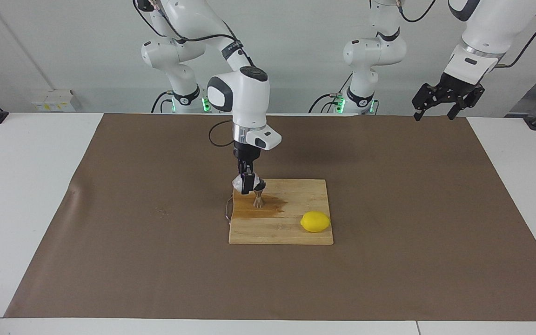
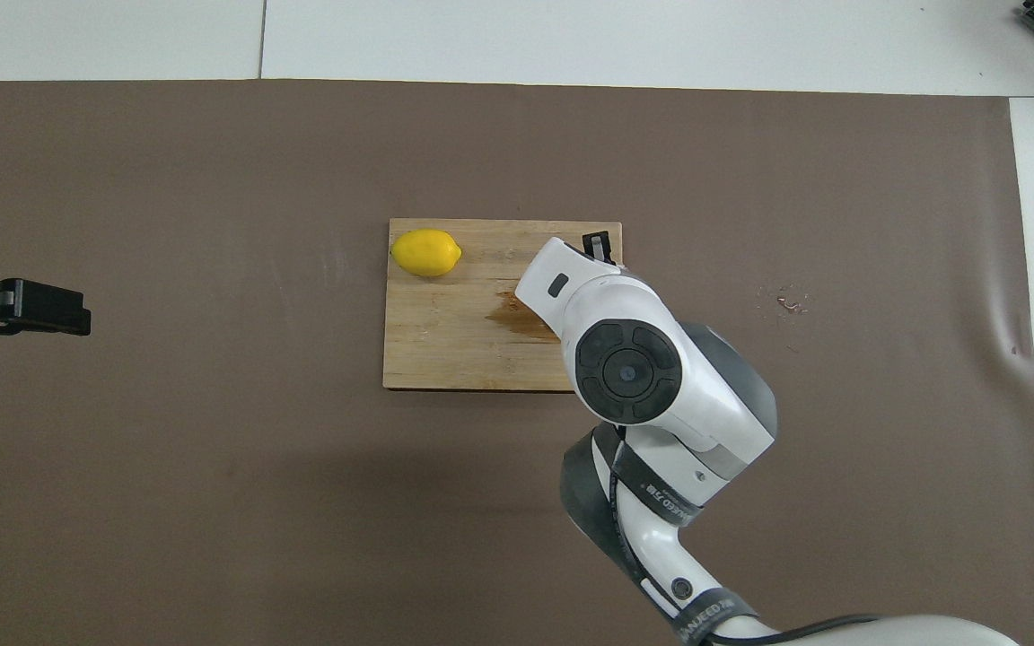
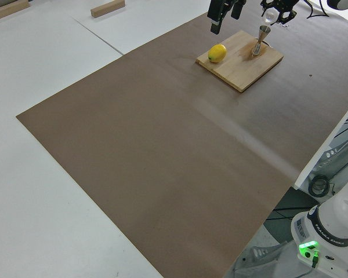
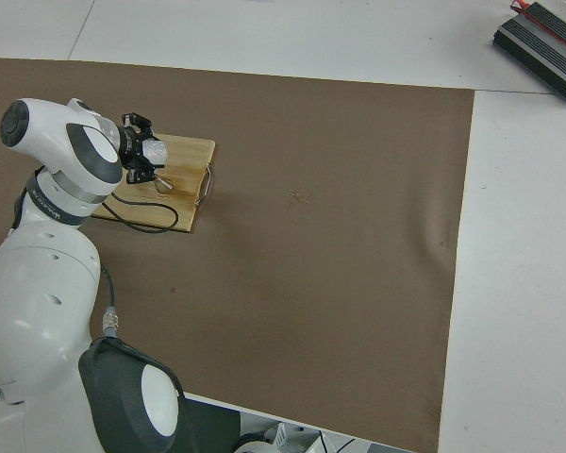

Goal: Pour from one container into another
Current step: 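Tilt the white cup with the right gripper over the metal cup, then carry the white cup back to its starting spot with the right gripper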

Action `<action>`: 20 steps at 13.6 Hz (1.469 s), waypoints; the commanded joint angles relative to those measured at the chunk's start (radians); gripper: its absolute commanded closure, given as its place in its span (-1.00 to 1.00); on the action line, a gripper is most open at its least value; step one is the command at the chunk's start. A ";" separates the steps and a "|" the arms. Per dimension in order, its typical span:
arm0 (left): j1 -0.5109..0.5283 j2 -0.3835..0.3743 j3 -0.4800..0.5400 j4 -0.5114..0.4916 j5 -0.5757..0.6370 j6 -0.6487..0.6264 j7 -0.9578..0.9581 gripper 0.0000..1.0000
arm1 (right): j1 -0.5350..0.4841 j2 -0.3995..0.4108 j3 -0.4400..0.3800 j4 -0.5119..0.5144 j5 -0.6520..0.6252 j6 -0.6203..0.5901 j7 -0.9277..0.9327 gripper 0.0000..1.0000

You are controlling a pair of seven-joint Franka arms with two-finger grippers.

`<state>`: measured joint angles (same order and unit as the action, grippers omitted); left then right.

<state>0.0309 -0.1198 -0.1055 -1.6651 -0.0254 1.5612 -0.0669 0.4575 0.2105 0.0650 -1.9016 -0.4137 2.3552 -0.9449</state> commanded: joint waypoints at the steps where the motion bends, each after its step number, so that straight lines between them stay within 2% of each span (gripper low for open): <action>1: 0.012 -0.026 -0.006 -0.024 0.004 -0.006 0.013 -1.00 | -0.017 -0.026 0.007 -0.024 0.053 0.016 0.009 0.55; 4: 0.012 -0.026 -0.006 -0.024 0.004 -0.006 0.013 -1.00 | -0.063 -0.033 0.007 -0.019 0.160 0.016 -0.049 0.54; 7: 0.012 -0.026 -0.006 -0.024 0.004 -0.006 0.013 -1.00 | -0.130 -0.042 0.007 -0.016 0.353 0.016 -0.182 0.54; 10: 0.012 -0.026 -0.005 -0.024 0.004 -0.006 0.013 -1.00 | -0.267 -0.040 0.006 -0.028 0.628 0.013 -0.444 0.53; 14: 0.012 -0.026 -0.006 -0.024 0.004 -0.006 0.013 -1.00 | -0.454 -0.040 0.006 -0.080 0.922 -0.051 -0.729 0.52; 18: 0.012 -0.026 -0.006 -0.024 0.004 -0.006 0.013 -1.00 | -0.577 -0.025 0.004 -0.161 1.058 -0.071 -0.895 0.52; 20: 0.012 -0.026 -0.006 -0.024 0.004 -0.006 0.013 -1.00 | -0.609 -0.019 0.004 -0.198 1.064 -0.065 -0.922 0.52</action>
<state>0.0312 -0.1198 -0.1055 -1.6651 -0.0254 1.5612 -0.0669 -0.1244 0.2005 0.0554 -2.0560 0.6133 2.2805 -1.8287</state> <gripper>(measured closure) 0.000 0.485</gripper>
